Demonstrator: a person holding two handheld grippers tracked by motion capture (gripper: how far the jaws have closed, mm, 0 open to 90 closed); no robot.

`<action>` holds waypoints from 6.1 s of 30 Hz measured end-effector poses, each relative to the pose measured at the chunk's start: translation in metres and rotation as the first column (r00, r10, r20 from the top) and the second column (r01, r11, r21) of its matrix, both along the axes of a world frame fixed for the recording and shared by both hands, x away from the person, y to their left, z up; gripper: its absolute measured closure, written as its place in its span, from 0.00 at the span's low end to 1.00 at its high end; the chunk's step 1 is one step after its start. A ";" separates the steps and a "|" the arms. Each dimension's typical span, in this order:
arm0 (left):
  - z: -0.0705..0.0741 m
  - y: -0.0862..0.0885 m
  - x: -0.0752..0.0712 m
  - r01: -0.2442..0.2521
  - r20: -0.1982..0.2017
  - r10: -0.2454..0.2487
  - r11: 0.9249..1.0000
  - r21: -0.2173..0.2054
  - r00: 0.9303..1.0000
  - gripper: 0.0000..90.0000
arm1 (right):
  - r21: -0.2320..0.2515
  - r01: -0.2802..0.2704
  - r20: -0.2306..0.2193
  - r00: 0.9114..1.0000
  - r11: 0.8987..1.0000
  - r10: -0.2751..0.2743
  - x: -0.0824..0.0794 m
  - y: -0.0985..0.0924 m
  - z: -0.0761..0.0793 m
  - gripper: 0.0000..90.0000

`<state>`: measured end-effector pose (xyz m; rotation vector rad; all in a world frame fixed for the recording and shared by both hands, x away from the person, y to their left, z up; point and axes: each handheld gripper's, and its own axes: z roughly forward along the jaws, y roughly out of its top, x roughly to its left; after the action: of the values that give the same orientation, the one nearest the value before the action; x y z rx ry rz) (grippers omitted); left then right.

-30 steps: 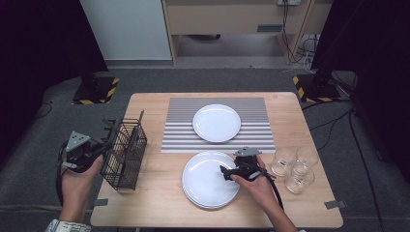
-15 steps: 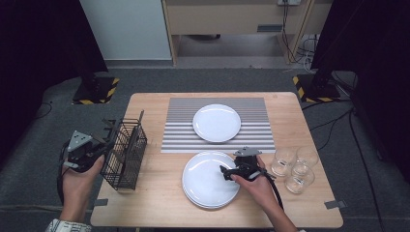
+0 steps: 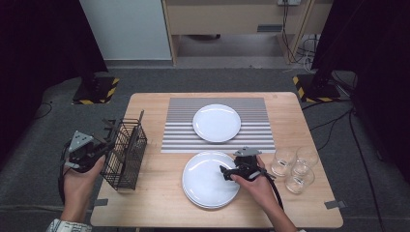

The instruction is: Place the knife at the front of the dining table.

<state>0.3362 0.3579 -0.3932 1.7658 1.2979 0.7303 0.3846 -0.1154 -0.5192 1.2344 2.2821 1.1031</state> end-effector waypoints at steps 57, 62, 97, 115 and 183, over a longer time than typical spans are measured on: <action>0.032 0.001 -0.002 0.070 -0.014 -0.069 0.996 0.050 0.998 0.92 | 0.013 0.011 0.007 1.000 1.000 -0.011 0.001 -0.004 0.003 0.11; 0.039 0.000 -0.002 0.078 -0.008 -0.078 0.995 0.054 0.997 0.92 | 0.015 0.008 0.010 1.000 1.000 -0.008 0.000 -0.004 0.004 0.12; 0.060 -0.005 -0.003 0.125 0.009 -0.126 0.990 0.058 0.992 0.92 | 0.033 0.014 0.021 1.000 0.999 -0.015 0.000 -0.006 0.008 0.12; 0.068 -0.003 -0.003 0.127 0.014 -0.128 0.990 0.055 0.992 0.92 | 0.029 0.014 0.025 1.000 0.999 -0.014 0.000 -0.006 0.008 0.12; 0.107 -0.010 -0.020 0.177 0.052 -0.180 0.982 0.065 0.982 0.92 | 0.043 0.019 0.033 0.999 0.999 -0.021 0.001 -0.009 0.012 0.12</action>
<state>0.3164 0.3477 -0.2863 1.8680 1.0730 0.7185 0.3853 -0.1241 -0.5076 1.2426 2.2272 1.1626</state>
